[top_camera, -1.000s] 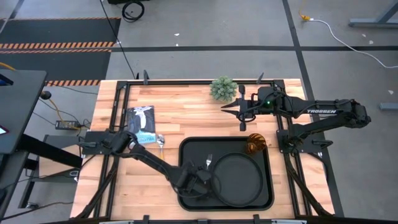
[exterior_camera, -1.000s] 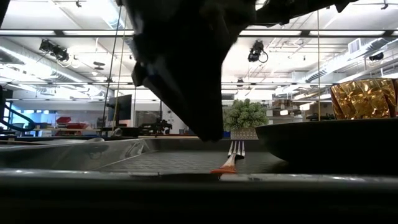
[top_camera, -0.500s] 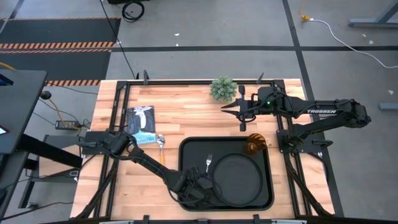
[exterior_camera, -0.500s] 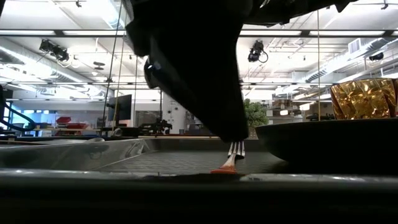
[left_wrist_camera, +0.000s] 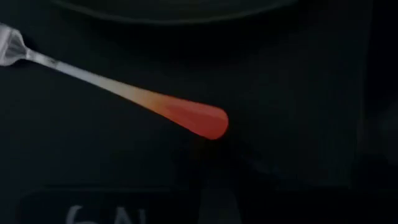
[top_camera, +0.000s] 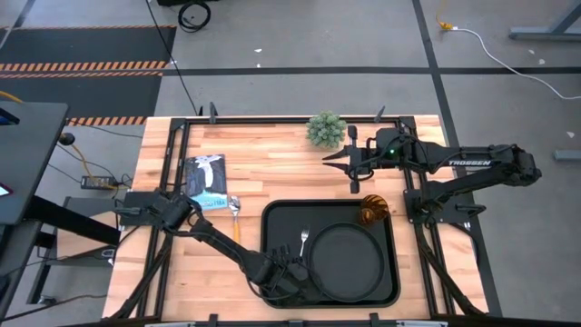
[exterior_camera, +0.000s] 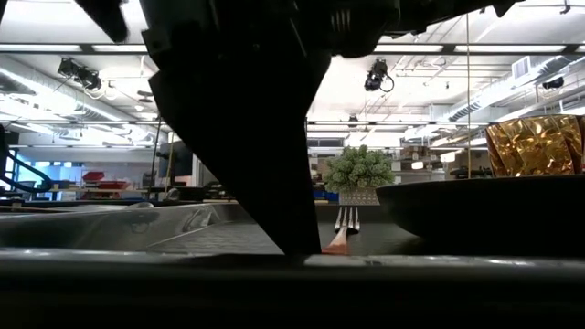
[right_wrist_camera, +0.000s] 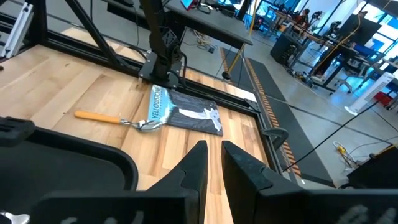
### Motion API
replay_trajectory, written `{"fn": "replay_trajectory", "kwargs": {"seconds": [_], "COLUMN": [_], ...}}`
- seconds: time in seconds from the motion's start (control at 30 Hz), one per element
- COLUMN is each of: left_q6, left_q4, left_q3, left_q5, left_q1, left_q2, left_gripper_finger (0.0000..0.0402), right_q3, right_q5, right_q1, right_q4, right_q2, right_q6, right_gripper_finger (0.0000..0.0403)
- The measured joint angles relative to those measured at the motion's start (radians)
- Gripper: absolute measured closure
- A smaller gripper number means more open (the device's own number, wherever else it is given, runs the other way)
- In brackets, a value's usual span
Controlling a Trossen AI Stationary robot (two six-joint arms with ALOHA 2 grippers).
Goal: Pick and place plate/cup/fork/spoon on tray
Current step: Put the orange fork on the black tray to the left of the black plate
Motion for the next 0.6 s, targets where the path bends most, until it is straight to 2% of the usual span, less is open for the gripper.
{"fn": "replay_trajectory", "kwargs": {"seconds": [0.6], "left_q6": [0.025], "left_q4": [0.077], "left_q3": [0.000], "left_q5": [-0.088], "left_q1": [0.003], "left_q2": [0.002], "left_gripper_finger": [0.0322], "right_q3": [0.000], "right_q5": [-0.026], "right_q1": [0.000], "right_q4": [0.003], "right_q2": [0.000], "right_q6": [0.001], "right_gripper_finger": [0.0349]}}
